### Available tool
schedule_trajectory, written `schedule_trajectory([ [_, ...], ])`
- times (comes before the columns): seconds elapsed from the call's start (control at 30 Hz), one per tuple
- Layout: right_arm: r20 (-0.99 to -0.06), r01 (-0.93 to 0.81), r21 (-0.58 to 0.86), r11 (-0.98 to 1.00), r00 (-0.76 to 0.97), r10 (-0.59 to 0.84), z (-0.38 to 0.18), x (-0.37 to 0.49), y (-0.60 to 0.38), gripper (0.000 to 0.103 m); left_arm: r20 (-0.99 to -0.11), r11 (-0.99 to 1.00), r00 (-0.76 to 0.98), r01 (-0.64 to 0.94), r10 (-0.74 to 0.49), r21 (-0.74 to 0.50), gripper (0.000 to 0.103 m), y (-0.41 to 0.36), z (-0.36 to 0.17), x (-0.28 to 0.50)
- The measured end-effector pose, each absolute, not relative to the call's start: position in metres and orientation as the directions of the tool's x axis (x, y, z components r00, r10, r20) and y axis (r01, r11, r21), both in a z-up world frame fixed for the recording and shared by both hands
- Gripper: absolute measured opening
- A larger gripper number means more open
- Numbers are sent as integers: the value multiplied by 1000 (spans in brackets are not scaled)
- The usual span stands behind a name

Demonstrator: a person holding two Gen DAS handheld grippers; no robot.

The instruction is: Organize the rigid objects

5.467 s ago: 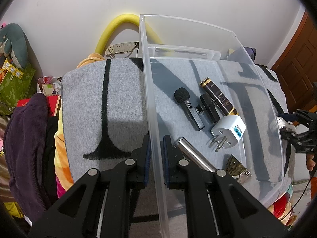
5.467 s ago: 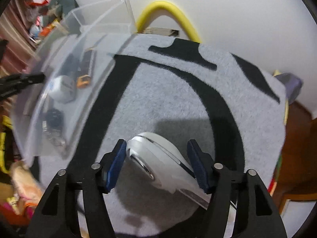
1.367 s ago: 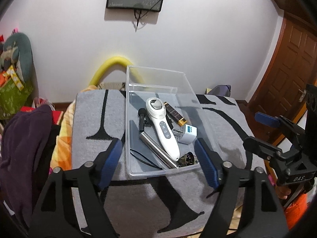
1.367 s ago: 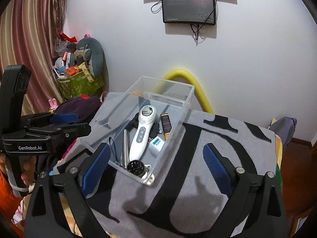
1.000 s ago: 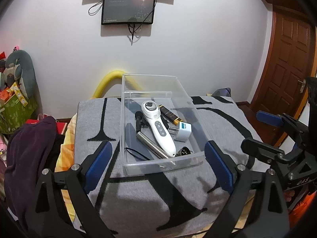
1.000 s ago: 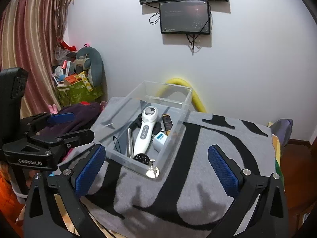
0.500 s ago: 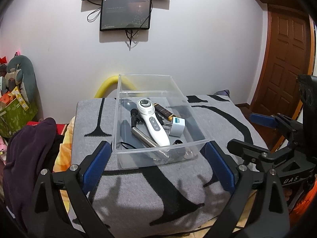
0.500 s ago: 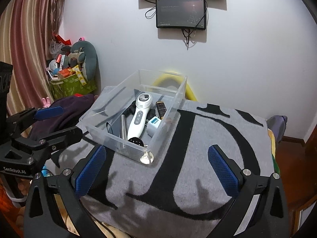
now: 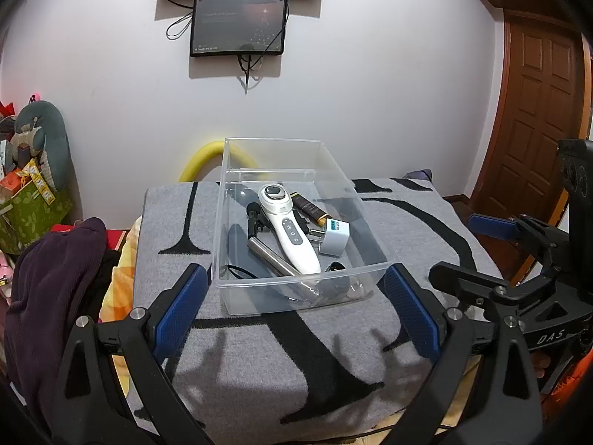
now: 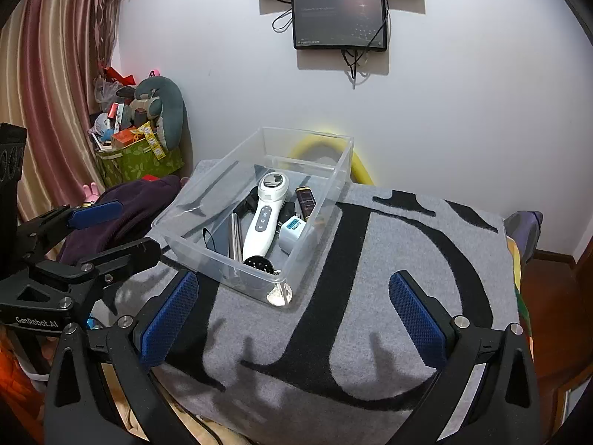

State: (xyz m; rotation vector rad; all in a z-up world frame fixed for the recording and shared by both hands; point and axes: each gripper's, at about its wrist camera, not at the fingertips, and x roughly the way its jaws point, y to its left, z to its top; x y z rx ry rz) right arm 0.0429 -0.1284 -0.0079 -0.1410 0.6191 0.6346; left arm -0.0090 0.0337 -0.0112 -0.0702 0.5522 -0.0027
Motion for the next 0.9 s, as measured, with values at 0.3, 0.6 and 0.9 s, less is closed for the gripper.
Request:
schedule_trajectory([
  [0.3,-587,-598,53,800,630,509,-8,41,-126,103,-524,997,851,-22,-18,-71,97,34,-13,-8],
  [0.6,-585,-597,49,801,632,508,-8,41,-127,103,-525,997,851,-24,-18,-73,98,34,-14,-8],
  [0.9,-588,-593,53,804,632,505,-7,40,-127,103,-523,997,852,-27,-18,-78,97,34,-13,-8],
])
